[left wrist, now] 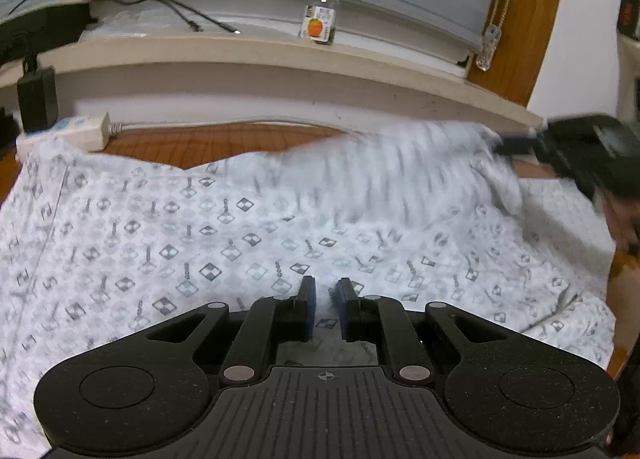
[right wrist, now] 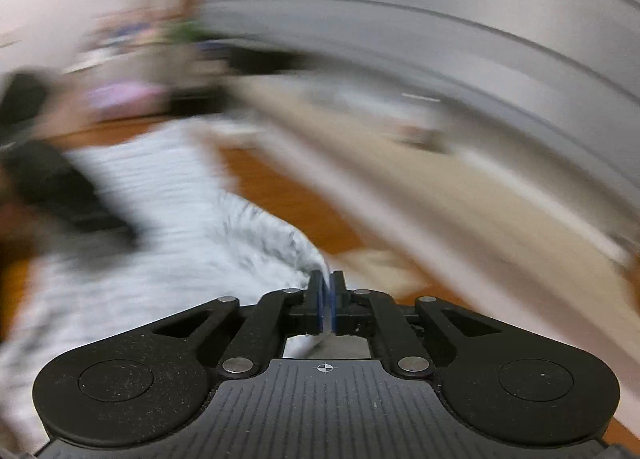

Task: Fold clothes

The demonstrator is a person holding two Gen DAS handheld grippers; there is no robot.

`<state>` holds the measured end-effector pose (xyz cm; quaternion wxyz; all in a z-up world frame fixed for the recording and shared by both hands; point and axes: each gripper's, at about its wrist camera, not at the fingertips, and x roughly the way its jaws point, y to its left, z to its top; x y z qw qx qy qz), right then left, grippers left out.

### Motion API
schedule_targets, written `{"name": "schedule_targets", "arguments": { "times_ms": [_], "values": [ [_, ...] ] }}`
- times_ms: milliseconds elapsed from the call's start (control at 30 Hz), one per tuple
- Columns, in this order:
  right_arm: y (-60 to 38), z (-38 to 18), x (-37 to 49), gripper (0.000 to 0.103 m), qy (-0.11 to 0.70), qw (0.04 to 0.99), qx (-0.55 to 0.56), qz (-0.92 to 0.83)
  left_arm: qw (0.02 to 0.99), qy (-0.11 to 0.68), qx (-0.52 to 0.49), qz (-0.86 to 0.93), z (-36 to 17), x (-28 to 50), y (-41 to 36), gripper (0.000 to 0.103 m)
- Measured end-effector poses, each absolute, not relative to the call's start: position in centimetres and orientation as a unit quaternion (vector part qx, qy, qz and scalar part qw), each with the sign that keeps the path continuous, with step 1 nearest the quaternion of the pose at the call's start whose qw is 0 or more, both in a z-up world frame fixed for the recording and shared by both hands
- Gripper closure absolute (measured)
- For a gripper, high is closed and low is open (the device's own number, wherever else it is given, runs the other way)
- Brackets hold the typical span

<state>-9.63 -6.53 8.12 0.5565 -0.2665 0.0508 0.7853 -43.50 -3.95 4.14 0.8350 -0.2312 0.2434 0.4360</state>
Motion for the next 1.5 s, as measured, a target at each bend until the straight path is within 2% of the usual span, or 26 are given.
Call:
{"name": "schedule_targets", "arguments": {
  "times_ms": [100, 267, 367, 567, 667, 767, 967, 1100, 1200, 1267, 1500],
  "values": [
    [-4.7, 7.0, -6.4, 0.082, 0.114, 0.606, -0.25, 0.746, 0.838, 0.242, -0.217, 0.437, 5.0, -43.1, -3.8, 0.085],
    [-5.9, 5.5, -6.7, 0.077, 0.144, 0.563, -0.24, 0.778, 0.848, 0.246, -0.201, 0.425, 6.1, -41.4, -2.4, 0.083],
    [-7.1, 5.1, -8.4, 0.072, 0.141, 0.529, -0.248, 0.799, 0.857, 0.248, -0.198, 0.407, 6.4, -39.6, -0.9, 0.071],
    [-8.6, 4.5, -10.0, 0.073, 0.136, 0.504, -0.273, 0.808, 0.882, 0.27, -0.173, 0.345, 6.2, -32.1, 1.1, 0.07],
    [-10.2, 4.9, -7.2, 0.073, 0.133, 0.536, -0.255, 0.794, 0.894, 0.284, -0.129, 0.323, 5.8, -27.7, 1.5, 0.065],
    [-12.6, 5.3, -1.4, 0.073, 0.149, 0.597, -0.222, 0.756, 0.895, 0.298, -0.117, 0.31, 4.8, -24.7, 2.3, 0.065],
    [-18.3, 4.8, 13.2, 0.073, 0.227, 0.726, -0.187, 0.621, 0.893, 0.298, -0.11, 0.318, 3.3, -23.3, 3.1, 0.065],
    [-23.0, 4.2, 20.4, 0.072, 0.259, 0.792, -0.144, 0.534, 0.892, 0.298, -0.107, 0.323, 2.5, -22.6, 3.6, 0.061],
    [-25.2, 3.8, 23.1, 0.071, 0.28, 0.808, -0.112, 0.506, 0.89, 0.298, -0.112, 0.327, 2.5, -22.7, 3.9, 0.058],
    [-25.7, 3.1, 24.1, 0.065, 0.297, 0.809, -0.09, 0.499, 0.89, 0.298, -0.111, 0.327, 2.5, -22.6, 3.9, 0.058],
    [-25.3, 1.9, 25.9, 0.064, 0.319, 0.818, -0.044, 0.477, 0.889, 0.301, -0.104, 0.328, 2.5, -22.5, 3.6, 0.055]
  ]
}}
